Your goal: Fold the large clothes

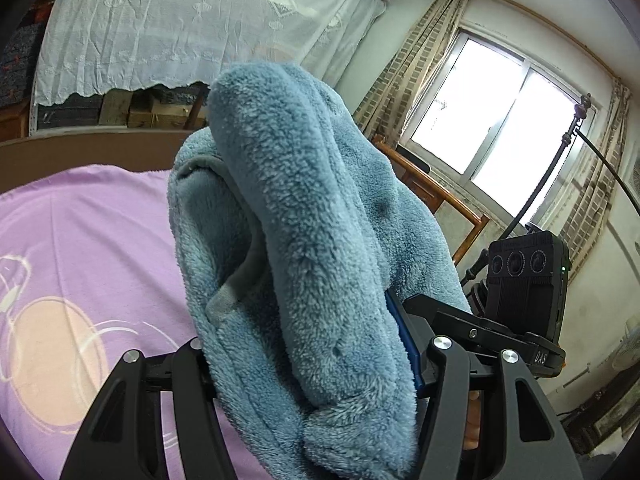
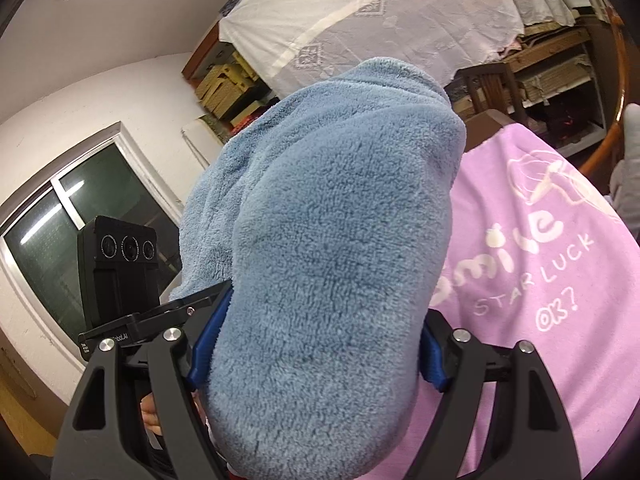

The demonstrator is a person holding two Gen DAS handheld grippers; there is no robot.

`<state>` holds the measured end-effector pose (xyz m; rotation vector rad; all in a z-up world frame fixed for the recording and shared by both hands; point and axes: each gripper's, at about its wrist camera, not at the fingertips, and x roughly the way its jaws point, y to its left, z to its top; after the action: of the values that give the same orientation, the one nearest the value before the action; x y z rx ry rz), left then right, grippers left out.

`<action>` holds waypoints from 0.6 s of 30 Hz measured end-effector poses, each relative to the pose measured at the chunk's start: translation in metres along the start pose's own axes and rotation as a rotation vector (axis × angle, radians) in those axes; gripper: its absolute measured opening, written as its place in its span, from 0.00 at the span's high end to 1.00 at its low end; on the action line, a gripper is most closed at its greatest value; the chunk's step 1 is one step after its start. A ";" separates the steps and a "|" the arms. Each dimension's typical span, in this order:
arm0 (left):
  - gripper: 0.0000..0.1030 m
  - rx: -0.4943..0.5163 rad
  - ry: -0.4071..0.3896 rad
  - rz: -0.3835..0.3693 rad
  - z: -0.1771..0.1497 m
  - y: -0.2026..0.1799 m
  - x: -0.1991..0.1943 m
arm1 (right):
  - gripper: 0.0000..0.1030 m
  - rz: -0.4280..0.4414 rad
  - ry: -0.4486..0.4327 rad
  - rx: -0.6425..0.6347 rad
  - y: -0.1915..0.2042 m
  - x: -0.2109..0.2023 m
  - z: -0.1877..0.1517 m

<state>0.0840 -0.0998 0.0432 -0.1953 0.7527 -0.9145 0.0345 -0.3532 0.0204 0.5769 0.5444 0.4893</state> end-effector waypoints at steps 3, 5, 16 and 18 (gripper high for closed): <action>0.40 -0.016 0.022 -0.005 -0.002 0.010 0.015 | 0.27 -0.011 0.010 0.020 -0.011 0.006 -0.001; 0.40 -0.032 0.041 -0.009 -0.003 0.021 0.025 | 0.27 -0.020 0.022 0.040 -0.018 0.015 0.000; 0.39 -0.173 0.154 -0.031 -0.010 0.090 0.084 | 0.27 -0.080 0.127 0.140 -0.071 0.073 -0.005; 0.39 -0.193 0.181 -0.024 -0.011 0.100 0.095 | 0.27 -0.088 0.152 0.168 -0.083 0.086 -0.008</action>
<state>0.1768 -0.1106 -0.0585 -0.2944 1.0090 -0.8904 0.1171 -0.3627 -0.0657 0.6766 0.7581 0.4085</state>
